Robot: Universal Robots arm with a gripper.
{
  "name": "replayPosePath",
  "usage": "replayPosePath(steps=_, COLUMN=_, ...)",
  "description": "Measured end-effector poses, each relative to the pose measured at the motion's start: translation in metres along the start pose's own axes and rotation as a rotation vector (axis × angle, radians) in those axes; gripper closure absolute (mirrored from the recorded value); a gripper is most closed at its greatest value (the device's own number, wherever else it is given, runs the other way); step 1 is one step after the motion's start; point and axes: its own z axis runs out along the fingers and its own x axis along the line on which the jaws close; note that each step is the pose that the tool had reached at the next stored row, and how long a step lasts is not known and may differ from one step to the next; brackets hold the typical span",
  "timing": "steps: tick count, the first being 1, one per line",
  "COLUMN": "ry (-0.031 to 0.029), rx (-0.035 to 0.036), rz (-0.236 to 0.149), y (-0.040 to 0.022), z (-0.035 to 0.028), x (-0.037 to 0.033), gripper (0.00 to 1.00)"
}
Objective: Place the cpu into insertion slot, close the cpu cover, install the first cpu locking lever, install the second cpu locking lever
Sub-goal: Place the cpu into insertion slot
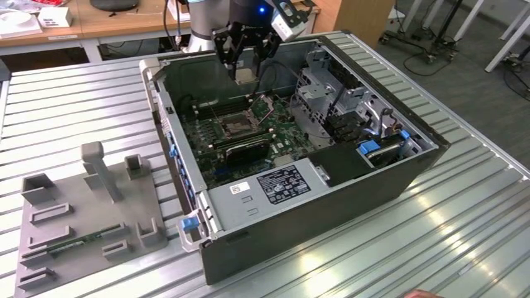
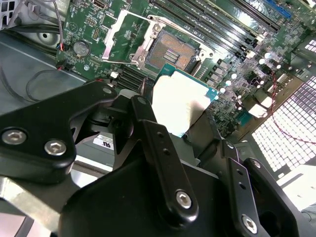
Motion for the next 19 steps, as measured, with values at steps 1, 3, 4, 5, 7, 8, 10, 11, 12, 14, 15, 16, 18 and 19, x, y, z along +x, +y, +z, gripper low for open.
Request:
replayPosePath(steps=1, ry=-0.0001, rx=-0.0001, rz=0.000, y=0.0000, z=0.0004, x=0.0000, gripper=0.46)
replayPosePath(steps=3, ry=0.0001, rx=0.0003, rz=0.000, y=-0.0001, z=0.0008, x=0.0001, gripper=0.46)
replayPosePath(steps=4, ry=0.0002, rx=0.0003, rz=0.000, y=-0.0001, z=0.0008, x=0.0001, gripper=0.46)
replayPosePath(steps=5, ry=0.0002, rx=0.0004, rz=0.000, y=-0.0001, z=0.0008, x=0.0001, gripper=0.46)
replayPosePath(steps=7, ry=0.0001, rx=0.0002, rz=0.000, y=-0.0001, z=0.0014, x=0.0005, gripper=0.46)
replayPosePath(steps=8, ry=0.0001, rx=0.0002, rz=0.000, y=-0.0001, z=0.0014, x=0.0006, gripper=0.46)
replayPosePath(steps=10, ry=0.0001, rx=0.0002, rz=0.000, y=-0.0002, z=0.0015, x=0.0010, gripper=0.46)
replayPosePath(steps=11, ry=0.0000, rx=0.0002, rz=0.000, y=-0.0002, z=0.0016, x=0.0014, gripper=0.46)
replayPosePath(steps=12, ry=0.0000, rx=0.0001, rz=0.000, y=-0.0002, z=0.0016, x=0.0015, gripper=0.46)
replayPosePath(steps=14, ry=0.0001, rx=0.0002, rz=0.000, y=-0.0002, z=0.0016, x=0.0015, gripper=0.46)
replayPosePath(steps=15, ry=0.0001, rx=0.0002, rz=0.000, y=-0.0002, z=0.0016, x=0.0015, gripper=0.46)
replayPosePath(steps=16, ry=0.0001, rx=0.0002, rz=0.000, y=-0.0002, z=0.0016, x=0.0016, gripper=0.46)
replayPosePath(steps=18, ry=0.0000, rx=0.0002, rz=0.000, y=-0.0002, z=0.0018, x=0.0023, gripper=0.46)
replayPosePath(steps=19, ry=-0.0001, rx=-0.0001, rz=0.000, y=-0.0003, z=0.0022, x=0.0033, gripper=0.46)
